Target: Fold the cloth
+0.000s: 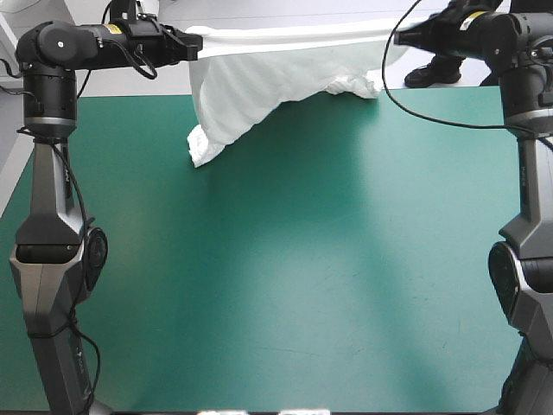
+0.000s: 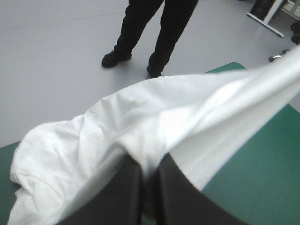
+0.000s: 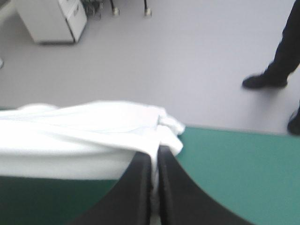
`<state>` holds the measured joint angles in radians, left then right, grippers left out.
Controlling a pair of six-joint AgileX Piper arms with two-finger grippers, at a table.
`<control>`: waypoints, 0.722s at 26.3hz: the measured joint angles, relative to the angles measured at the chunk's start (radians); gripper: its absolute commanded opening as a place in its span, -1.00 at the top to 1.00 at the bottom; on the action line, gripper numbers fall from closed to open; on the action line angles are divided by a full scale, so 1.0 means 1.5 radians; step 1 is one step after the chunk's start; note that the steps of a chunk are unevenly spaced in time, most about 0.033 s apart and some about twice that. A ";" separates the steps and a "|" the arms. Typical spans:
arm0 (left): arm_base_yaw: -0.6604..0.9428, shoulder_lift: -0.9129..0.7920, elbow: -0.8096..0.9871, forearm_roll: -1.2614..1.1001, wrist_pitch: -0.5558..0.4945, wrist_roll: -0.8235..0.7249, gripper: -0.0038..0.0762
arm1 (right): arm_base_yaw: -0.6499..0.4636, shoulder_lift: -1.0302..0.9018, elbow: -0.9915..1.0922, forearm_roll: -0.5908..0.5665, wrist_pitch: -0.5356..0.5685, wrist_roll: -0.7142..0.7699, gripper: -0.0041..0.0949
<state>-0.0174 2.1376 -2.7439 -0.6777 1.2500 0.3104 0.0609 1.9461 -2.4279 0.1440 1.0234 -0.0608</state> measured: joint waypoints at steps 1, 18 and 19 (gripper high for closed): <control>0.004 0.003 0.007 0.001 0.000 -0.018 0.89 | 0.000 -0.004 0.047 0.014 0.029 -0.008 0.95; 0.007 -0.219 0.556 0.031 0.000 -0.037 0.93 | 0.017 -0.163 0.465 0.039 0.140 -0.033 0.95; 0.007 -0.231 0.579 0.032 0.000 -0.037 0.93 | 0.021 -0.178 0.492 0.037 0.140 -0.033 0.95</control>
<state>-0.0065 1.7909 -1.8753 -0.6298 1.2500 0.2554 0.0929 1.6787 -1.6893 0.1991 1.2328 -0.1100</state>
